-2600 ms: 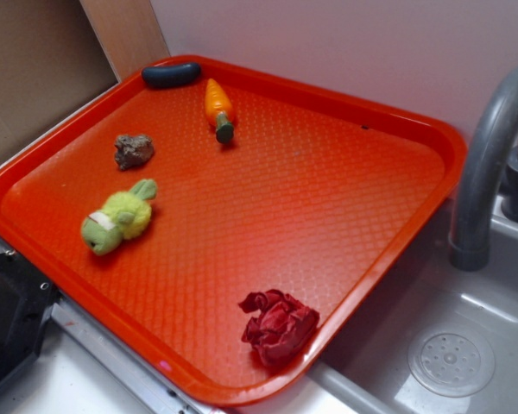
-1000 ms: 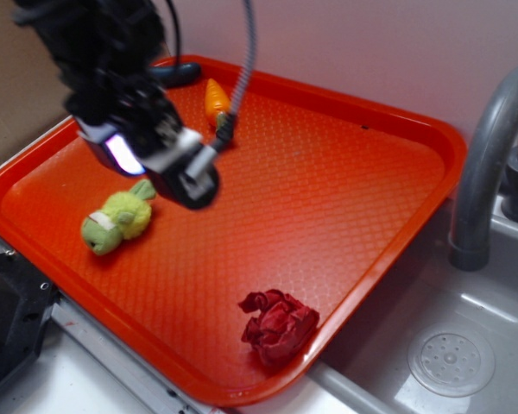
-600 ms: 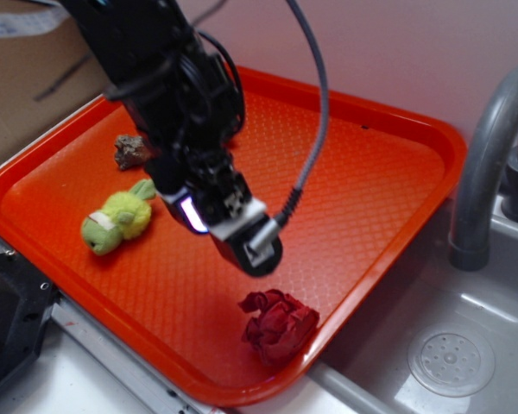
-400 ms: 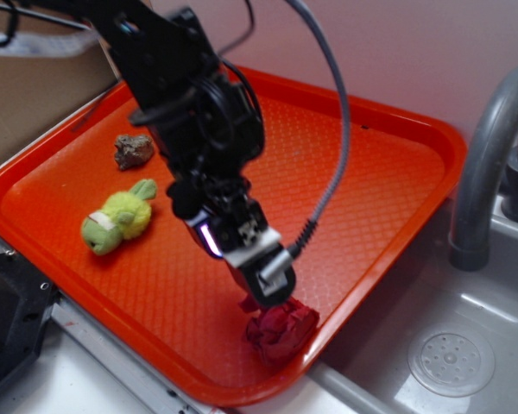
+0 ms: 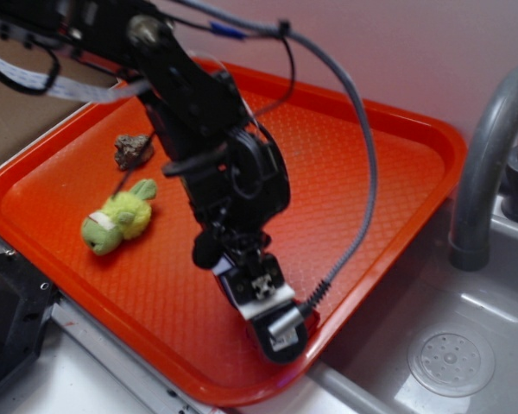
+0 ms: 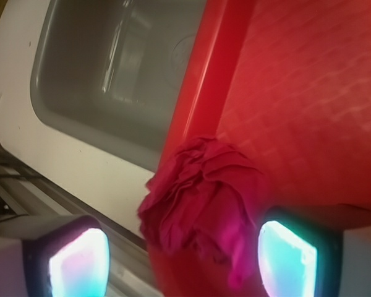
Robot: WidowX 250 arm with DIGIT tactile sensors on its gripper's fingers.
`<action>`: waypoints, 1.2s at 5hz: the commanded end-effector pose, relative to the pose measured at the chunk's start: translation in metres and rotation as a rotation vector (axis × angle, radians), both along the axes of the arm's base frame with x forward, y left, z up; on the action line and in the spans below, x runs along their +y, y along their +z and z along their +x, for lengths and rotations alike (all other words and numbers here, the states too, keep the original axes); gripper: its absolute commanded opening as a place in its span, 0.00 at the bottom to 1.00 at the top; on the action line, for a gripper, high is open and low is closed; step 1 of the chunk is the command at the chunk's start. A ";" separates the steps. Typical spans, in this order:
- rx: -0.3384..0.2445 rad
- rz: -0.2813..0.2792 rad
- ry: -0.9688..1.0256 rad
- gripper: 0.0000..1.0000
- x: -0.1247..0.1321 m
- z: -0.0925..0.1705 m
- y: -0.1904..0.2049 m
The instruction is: Grab the red paper.
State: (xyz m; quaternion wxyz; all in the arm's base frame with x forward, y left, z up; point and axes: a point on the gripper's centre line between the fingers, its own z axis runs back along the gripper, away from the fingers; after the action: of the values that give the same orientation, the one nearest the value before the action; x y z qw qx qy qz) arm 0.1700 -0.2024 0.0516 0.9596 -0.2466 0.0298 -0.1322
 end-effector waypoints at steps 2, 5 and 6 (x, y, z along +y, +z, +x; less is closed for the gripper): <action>0.019 0.024 0.002 0.00 -0.006 -0.002 -0.017; -0.086 0.218 0.071 0.00 0.033 -0.003 0.034; -0.157 0.321 0.143 0.00 0.067 0.002 0.080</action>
State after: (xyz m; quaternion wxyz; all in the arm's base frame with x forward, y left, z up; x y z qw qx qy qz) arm 0.1723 -0.1251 0.1200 0.9947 -0.0669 -0.0208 -0.0749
